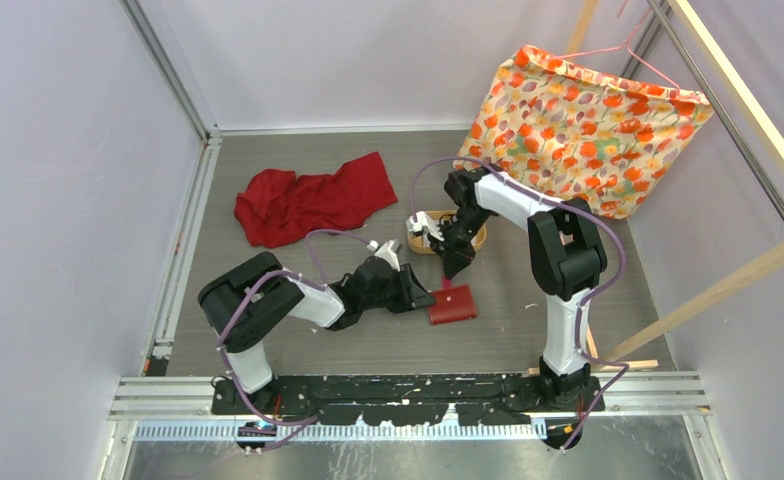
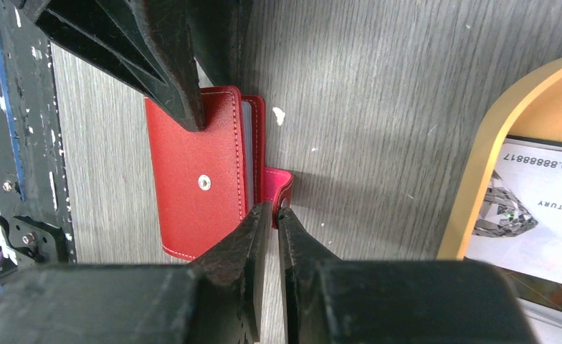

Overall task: Put the credit cards into the card holder
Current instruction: Close the card holder at the center of the board.

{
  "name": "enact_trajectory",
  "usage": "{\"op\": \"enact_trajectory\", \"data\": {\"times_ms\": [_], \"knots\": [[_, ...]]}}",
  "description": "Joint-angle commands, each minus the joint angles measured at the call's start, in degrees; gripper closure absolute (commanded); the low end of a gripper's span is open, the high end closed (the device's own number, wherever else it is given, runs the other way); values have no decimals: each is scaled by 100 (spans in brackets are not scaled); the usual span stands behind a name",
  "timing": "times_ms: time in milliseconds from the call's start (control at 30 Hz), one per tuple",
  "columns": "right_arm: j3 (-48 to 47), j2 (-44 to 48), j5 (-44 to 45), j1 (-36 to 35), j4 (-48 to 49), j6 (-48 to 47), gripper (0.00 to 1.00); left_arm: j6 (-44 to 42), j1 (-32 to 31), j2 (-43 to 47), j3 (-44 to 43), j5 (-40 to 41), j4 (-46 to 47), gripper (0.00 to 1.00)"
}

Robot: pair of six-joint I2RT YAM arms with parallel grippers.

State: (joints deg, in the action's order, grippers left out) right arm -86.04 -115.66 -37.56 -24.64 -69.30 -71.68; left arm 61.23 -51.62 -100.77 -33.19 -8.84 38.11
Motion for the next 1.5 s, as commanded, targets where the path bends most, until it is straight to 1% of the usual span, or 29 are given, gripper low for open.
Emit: {"op": "enact_trajectory", "data": {"times_ms": [0, 100, 267, 400, 600, 767, 1000, 1200, 1467], "knots": [[-227, 58, -109, -14, -186, -87, 84, -112, -6, -241, 43, 67, -550, 65], [-244, 49, -98, -19, -227, -109, 87, -115, -6, -250, 33, 72, -558, 65], [-295, 92, -98, -16, -348, -153, 98, -108, -6, -266, 27, 76, -576, 65], [-176, 246, -127, -16, -331, -170, 99, -89, -6, -252, 32, 91, -590, 65], [320, 637, -253, -21, -75, -9, 99, -30, -6, -191, 48, 120, -620, 65], [790, 1127, -301, -41, 356, 414, 99, 51, -6, -193, 51, 155, -625, 66], [1522, 1676, -15, -280, 1056, 786, 99, 109, -7, -149, 38, 201, -699, 69], [1879, 1749, 237, -420, 1342, 990, 99, 125, -21, -103, 40, 195, -700, 70], [2104, 1836, 258, -475, 1487, 1125, 99, 133, -50, -79, 18, 181, -699, 70]]}}
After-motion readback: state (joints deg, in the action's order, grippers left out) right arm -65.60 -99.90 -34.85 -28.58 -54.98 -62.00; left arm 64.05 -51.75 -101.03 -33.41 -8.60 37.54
